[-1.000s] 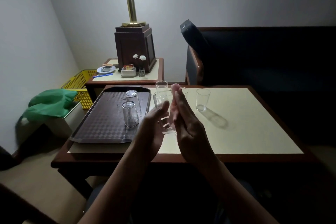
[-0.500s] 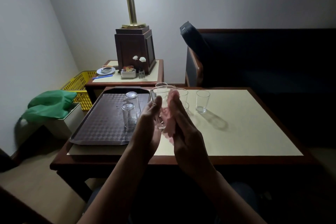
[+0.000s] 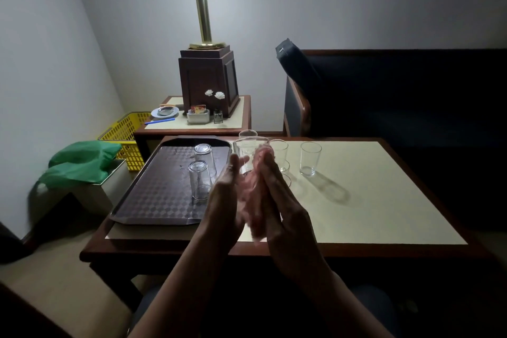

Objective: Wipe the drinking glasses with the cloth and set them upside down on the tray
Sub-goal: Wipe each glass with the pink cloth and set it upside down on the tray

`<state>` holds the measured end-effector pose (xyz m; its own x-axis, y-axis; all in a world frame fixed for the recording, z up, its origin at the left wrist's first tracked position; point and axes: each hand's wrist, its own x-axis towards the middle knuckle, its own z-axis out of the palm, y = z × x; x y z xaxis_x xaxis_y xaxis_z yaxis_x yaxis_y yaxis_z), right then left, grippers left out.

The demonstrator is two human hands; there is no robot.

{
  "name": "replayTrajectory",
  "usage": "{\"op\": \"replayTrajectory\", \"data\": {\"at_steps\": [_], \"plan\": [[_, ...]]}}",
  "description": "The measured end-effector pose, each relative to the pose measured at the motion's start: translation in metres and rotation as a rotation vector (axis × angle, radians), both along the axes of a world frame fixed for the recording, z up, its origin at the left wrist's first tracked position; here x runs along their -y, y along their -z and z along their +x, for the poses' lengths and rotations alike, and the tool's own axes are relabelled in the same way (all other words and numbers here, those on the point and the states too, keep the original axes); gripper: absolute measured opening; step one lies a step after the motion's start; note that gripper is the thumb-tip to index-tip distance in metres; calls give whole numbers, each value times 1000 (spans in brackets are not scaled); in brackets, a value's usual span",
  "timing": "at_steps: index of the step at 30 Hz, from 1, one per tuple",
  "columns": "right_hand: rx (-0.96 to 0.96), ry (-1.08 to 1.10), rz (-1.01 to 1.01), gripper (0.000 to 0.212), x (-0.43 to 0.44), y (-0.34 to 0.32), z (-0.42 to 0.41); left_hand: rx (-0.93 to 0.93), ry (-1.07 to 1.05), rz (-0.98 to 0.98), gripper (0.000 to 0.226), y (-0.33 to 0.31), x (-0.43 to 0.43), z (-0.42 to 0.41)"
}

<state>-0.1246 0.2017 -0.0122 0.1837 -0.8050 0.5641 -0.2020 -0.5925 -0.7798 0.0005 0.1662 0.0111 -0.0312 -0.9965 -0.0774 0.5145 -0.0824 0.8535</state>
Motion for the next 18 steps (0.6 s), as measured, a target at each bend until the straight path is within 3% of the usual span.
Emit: {"op": "replayTrajectory", "data": {"at_steps": [3,5,8,12,18], "plan": [[101,-28,188,61,11,-9,-3,44,29,19,62,5,-2,-3],[76,47,210,59,21,-13,-4,122,61,-31,59,5,-2,-6],[-5,127,64,66,21,-11,0,233,49,-84,51,4,5,-4],[-119,116,-155,65,14,8,4,243,-10,-57,40,0,5,2],[99,6,195,61,30,-18,-2,135,122,3,45,5,-5,-1]]}}
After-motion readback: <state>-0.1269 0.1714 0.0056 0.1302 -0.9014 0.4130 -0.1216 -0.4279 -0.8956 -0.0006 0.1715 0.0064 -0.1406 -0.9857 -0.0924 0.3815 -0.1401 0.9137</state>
